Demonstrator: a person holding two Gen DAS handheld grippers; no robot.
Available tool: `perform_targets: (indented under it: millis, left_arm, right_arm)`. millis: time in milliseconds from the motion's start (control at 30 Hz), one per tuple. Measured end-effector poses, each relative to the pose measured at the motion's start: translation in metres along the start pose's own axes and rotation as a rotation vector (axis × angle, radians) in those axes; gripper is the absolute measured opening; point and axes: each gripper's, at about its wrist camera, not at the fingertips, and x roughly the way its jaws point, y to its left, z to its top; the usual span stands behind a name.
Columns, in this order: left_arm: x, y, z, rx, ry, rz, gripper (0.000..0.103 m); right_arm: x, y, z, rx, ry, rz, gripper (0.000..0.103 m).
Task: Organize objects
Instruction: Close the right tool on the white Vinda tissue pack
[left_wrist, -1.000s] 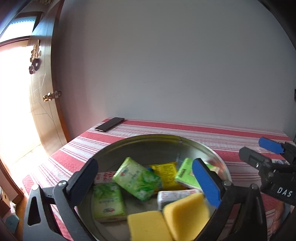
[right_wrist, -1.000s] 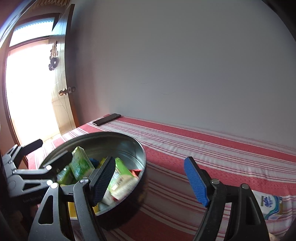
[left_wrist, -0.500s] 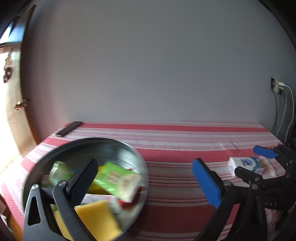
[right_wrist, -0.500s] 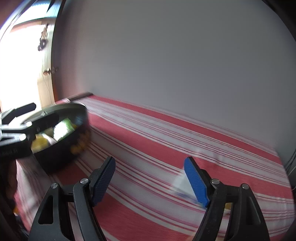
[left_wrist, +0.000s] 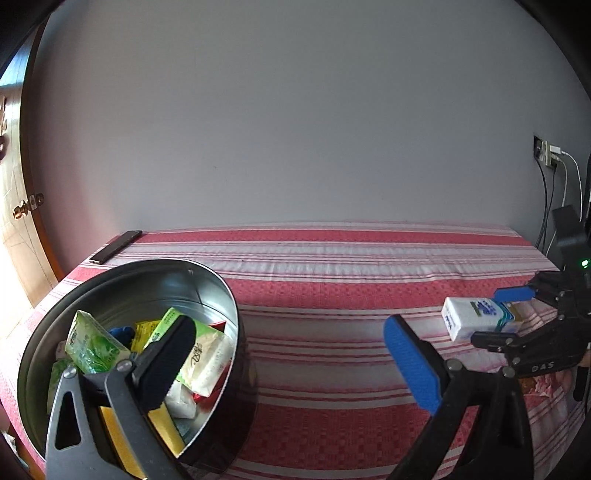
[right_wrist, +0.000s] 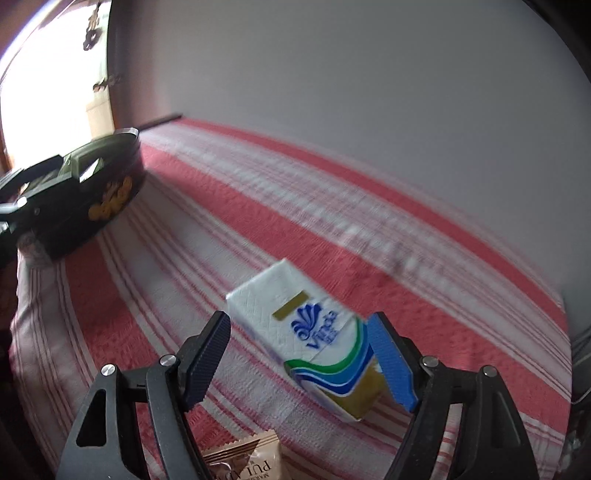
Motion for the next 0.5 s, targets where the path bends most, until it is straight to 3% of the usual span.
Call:
perform_targets:
  millis: [167,300,500]
  left_arm:
    - [0.002,-0.003,-0.002,0.014,0.007,-0.01,0.103]
    - [0.001,-0.006,-0.002,0.021,0.008,-0.013,0.103]
    - [0.003,-0.012,-0.003,0.049,0.013,-0.022,0.103]
  right_arm:
    - [0.002,0.003,0.004,-0.009,0.001,-0.011,0.079]
    - [0.003,0.005,0.012,-0.01,-0.023,-0.073,0.079]
    - [0.021,-0.004,0.008,0.014,0.045,-0.041,0.079]
